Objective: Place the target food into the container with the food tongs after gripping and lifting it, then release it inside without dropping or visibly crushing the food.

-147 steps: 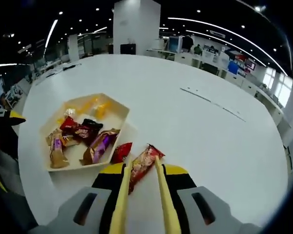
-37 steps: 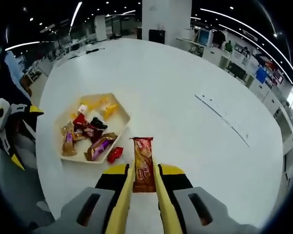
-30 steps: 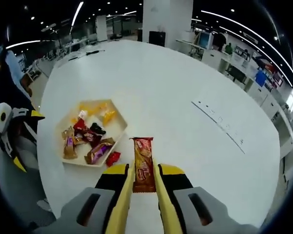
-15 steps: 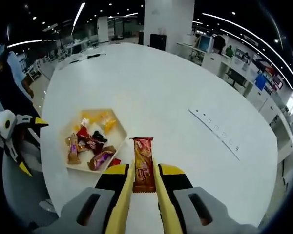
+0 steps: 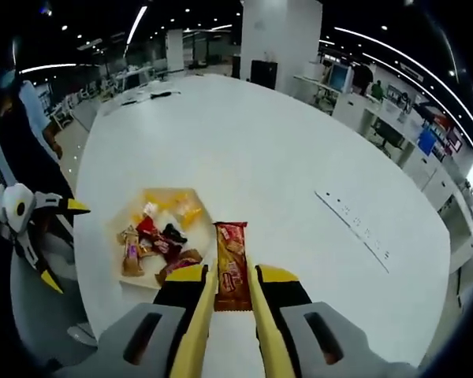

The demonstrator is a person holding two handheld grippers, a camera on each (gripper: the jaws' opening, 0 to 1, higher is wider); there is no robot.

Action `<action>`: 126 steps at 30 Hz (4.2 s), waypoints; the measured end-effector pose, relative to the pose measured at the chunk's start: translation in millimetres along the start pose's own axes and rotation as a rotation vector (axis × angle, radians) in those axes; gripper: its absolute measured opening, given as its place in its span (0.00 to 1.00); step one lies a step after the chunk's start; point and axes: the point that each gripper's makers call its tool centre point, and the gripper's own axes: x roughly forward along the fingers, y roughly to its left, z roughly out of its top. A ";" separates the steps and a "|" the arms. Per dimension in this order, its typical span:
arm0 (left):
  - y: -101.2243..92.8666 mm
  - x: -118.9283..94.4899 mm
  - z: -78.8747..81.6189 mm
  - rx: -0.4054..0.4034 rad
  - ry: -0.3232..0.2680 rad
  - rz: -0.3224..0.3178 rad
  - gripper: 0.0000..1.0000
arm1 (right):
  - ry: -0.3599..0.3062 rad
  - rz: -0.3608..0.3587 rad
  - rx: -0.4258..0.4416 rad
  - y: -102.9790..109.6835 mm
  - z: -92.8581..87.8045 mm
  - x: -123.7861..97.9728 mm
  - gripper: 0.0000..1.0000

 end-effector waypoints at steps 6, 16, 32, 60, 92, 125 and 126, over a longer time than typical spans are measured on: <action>0.4 -0.3 -0.4 0.000 0.002 0.004 0.96 | -0.015 0.021 -0.023 14.4 11.9 3.1 0.22; 1.2 -0.2 0.0 0.005 -0.001 0.008 0.95 | -0.015 0.097 -0.073 45.1 28.8 12.8 0.22; 1.4 -0.1 -0.8 0.005 0.000 0.008 0.95 | -0.045 0.169 -0.136 86.4 56.9 23.8 0.23; 2.0 0.1 -1.6 0.006 0.006 0.011 0.95 | -0.075 0.215 -0.183 112.0 79.5 24.4 0.23; 3.8 0.0 -2.7 0.006 0.009 0.019 0.94 | -0.160 0.230 -0.266 98.2 84.4 13.0 0.28; -1.4 3.2 -9.8 -0.005 0.045 -0.006 0.99 | -0.218 0.190 -0.252 21.5 30.4 -49.1 0.29; -2.9 3.2 -9.0 -0.012 0.042 -0.013 0.99 | -0.222 0.187 -0.251 20.4 30.0 -50.7 0.29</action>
